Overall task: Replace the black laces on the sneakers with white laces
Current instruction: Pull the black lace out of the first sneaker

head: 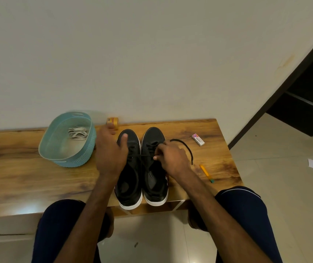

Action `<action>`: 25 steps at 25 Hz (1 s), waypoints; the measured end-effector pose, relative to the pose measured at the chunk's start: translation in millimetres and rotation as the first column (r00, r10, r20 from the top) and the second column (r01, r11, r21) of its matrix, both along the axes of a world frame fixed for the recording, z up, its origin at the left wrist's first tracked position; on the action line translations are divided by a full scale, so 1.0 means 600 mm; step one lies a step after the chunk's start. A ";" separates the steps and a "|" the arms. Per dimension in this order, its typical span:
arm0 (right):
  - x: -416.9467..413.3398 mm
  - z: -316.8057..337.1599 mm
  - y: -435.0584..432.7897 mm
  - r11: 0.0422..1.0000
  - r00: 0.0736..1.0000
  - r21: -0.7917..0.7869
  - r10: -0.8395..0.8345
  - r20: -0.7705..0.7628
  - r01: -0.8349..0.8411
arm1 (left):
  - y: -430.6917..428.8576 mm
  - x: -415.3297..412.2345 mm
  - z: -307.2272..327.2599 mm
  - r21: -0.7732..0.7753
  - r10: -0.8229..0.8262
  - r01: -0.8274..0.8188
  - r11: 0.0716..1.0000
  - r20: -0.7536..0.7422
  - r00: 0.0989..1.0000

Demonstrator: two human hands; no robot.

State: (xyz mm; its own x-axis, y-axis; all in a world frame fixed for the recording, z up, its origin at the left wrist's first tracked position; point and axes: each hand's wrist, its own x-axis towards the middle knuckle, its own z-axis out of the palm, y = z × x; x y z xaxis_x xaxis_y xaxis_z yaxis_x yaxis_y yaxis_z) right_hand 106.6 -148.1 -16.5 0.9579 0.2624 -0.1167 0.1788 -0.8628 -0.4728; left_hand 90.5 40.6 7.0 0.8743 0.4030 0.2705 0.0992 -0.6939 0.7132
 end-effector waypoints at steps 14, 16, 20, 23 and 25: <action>0.002 -0.008 -0.012 0.985 0.967 0.166 0.082 -0.240 -0.043 | -0.087 -0.020 -0.044 0.300 -0.300 0.458 0.837 -0.449 0.842; 0.001 -0.008 -0.016 0.971 0.968 0.239 0.079 -0.239 -0.020 | -0.089 -0.022 -0.042 0.264 -0.310 0.447 0.855 -0.431 0.847; -0.003 -0.013 -0.024 0.955 0.976 0.297 0.053 -0.213 0.013 | -0.086 -0.017 -0.046 0.138 -0.323 0.414 0.900 -0.427 0.845; -0.009 -0.019 -0.020 0.959 0.985 0.282 0.048 -0.167 0.001 | -0.084 -0.011 -0.054 -0.015 -0.331 0.361 0.932 -0.440 0.835; -0.008 -0.021 -0.016 0.968 0.988 0.253 0.038 -0.153 0.002 | -0.083 -0.010 -0.056 -0.036 -0.341 0.362 0.931 -0.436 0.833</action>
